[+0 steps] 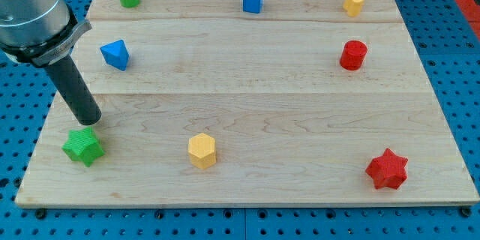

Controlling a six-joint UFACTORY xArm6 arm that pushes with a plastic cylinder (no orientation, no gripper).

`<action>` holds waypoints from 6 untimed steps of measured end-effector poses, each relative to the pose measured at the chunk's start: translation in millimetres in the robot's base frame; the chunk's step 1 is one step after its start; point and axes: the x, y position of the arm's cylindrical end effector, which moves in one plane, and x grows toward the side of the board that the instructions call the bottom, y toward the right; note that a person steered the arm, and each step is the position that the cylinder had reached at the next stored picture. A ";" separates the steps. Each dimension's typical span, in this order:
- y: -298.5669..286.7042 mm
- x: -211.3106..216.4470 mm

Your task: Move the arm to the right side of the blue cube

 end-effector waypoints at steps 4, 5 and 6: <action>67.6 -75.9; 143.6 -103.9; 229.4 -170.4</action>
